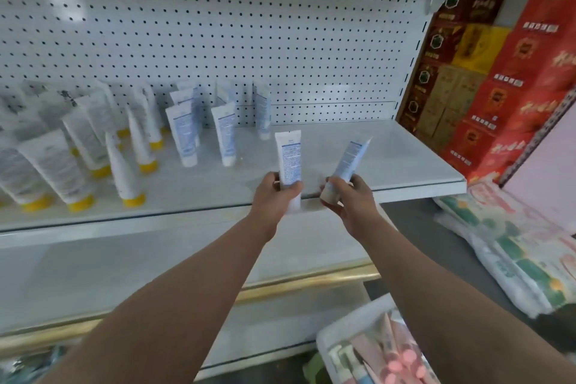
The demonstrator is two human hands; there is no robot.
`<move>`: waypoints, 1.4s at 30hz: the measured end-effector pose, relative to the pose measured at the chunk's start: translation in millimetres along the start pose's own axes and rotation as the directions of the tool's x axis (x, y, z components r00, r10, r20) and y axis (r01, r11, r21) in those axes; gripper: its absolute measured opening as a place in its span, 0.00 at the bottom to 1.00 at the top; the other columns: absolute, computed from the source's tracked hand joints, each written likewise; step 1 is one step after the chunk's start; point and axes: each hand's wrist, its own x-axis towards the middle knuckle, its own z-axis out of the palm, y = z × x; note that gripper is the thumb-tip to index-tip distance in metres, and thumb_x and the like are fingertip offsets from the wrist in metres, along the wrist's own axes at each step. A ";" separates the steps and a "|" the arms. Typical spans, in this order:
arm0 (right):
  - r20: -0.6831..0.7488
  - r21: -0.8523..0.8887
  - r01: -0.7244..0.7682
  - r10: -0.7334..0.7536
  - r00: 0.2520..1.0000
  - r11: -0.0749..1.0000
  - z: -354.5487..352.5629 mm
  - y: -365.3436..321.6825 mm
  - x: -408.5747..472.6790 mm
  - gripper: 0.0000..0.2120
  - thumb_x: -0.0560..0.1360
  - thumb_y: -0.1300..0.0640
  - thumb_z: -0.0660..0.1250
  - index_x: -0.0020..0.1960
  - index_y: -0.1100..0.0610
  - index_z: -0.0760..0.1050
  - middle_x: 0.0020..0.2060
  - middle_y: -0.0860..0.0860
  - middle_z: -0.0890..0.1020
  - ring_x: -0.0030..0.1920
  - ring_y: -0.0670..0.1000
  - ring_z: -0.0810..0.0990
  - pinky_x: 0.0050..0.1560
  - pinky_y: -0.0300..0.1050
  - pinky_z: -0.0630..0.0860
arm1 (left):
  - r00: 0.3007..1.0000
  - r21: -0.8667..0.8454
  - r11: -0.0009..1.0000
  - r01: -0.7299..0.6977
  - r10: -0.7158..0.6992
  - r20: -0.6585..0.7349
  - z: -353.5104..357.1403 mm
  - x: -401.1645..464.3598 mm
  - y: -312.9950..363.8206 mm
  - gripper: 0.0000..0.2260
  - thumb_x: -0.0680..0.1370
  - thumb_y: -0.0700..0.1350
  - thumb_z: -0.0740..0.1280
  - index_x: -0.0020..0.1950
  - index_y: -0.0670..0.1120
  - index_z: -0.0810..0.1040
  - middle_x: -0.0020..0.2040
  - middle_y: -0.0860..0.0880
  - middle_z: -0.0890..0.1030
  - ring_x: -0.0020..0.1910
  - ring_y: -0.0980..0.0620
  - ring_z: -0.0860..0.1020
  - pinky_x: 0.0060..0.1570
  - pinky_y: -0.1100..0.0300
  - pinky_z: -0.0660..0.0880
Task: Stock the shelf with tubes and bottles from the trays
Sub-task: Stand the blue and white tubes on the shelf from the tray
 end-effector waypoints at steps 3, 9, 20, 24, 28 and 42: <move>0.023 -0.009 0.034 -0.034 0.999 0.999 36.0 3.5 5.3 0.13 0.76 0.63 0.69 0.60 0.61 0.75 0.47 0.54 0.80 0.46 0.52 0.81 0.55 0.55 0.82 | 0.996 0.005 0.998 -0.066 0.066 -0.055 -36.8 11.1 5.1 0.13 0.74 0.45 0.75 0.56 0.47 0.76 0.50 0.49 0.82 0.48 0.50 0.81 0.49 0.55 0.77; -0.006 -0.027 0.054 -0.054 0.999 0.998 90.9 13.3 16.8 0.08 0.76 0.61 0.72 0.54 0.59 0.81 0.42 0.51 0.82 0.40 0.49 0.80 0.48 0.45 0.81 | 0.969 0.094 0.989 -0.117 0.134 -0.207 -102.2 25.7 1.1 0.12 0.73 0.47 0.75 0.53 0.51 0.78 0.46 0.51 0.83 0.48 0.48 0.82 0.49 0.50 0.80; -0.054 -0.473 0.153 -0.202 0.978 0.867 127.1 24.7 51.2 0.11 0.72 0.57 0.72 0.54 0.56 0.80 0.45 0.51 0.84 0.45 0.52 0.81 0.44 0.45 0.77 | 0.891 0.306 0.941 -0.146 0.260 -0.374 -167.1 25.4 -5.7 0.10 0.75 0.47 0.74 0.52 0.50 0.75 0.44 0.53 0.79 0.44 0.51 0.77 0.44 0.59 0.69; 0.006 -0.587 0.208 -0.253 0.968 0.782 131.9 23.1 68.5 0.11 0.76 0.57 0.70 0.58 0.56 0.78 0.48 0.52 0.83 0.48 0.54 0.80 0.46 0.44 0.73 | 0.875 0.324 0.934 -0.149 0.277 -0.397 -174.8 25.8 -10.6 0.12 0.74 0.47 0.74 0.55 0.50 0.76 0.45 0.52 0.80 0.45 0.49 0.78 0.44 0.59 0.71; 0.056 -0.674 0.254 -0.294 0.954 0.694 133.5 25.4 85.9 0.10 0.77 0.53 0.70 0.55 0.57 0.77 0.44 0.51 0.80 0.44 0.53 0.77 0.43 0.42 0.67 | 0.867 0.351 0.925 -0.144 0.289 -0.405 -179.0 29.6 -10.7 0.11 0.74 0.46 0.74 0.54 0.48 0.77 0.40 0.54 0.79 0.38 0.54 0.75 0.37 0.61 0.70; 0.053 -0.729 0.245 -0.304 0.951 0.639 144.4 30.7 132.6 0.10 0.76 0.49 0.70 0.53 0.54 0.80 0.41 0.48 0.80 0.43 0.52 0.76 0.43 0.41 0.68 | 0.866 0.349 0.931 -0.102 0.256 -0.430 -184.3 39.6 -18.8 0.13 0.73 0.50 0.76 0.52 0.49 0.78 0.45 0.50 0.82 0.47 0.48 0.80 0.50 0.51 0.76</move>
